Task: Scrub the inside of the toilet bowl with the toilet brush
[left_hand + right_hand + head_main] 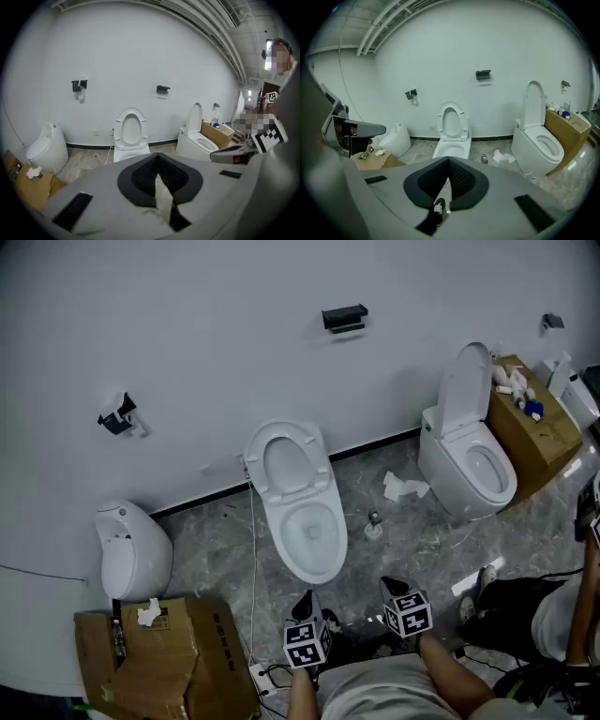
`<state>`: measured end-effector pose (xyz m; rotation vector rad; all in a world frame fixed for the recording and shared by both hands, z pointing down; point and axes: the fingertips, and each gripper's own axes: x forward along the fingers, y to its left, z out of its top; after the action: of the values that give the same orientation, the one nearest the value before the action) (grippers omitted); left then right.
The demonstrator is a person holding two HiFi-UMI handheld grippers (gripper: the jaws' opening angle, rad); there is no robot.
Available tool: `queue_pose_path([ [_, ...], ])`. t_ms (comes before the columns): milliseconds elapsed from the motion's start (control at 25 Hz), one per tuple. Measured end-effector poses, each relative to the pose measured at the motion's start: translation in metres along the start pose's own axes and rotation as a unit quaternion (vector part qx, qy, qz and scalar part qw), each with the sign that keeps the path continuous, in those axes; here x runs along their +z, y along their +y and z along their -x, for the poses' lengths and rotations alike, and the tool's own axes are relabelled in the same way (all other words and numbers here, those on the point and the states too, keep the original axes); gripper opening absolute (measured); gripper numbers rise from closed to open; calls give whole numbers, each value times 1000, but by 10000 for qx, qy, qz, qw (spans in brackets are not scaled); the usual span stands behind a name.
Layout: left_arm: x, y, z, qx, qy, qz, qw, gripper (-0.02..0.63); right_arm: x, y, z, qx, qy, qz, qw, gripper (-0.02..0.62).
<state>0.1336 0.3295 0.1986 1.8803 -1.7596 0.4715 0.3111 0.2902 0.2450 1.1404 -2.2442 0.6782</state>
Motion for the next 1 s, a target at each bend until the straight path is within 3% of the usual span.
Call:
queue_pose_path([
  [320,19,40,-34,-203,83,-36,9998,26,27,15,-40,-98,34,61,9999,9],
  [760,38,98,-80,-517,242,-114,9983,26,62,26,-89,-561,116,97,9983,11],
  [1000,32,115,-98,-699,442,-107,9965,26,72,35,-102,-750,100,261,9968,11],
])
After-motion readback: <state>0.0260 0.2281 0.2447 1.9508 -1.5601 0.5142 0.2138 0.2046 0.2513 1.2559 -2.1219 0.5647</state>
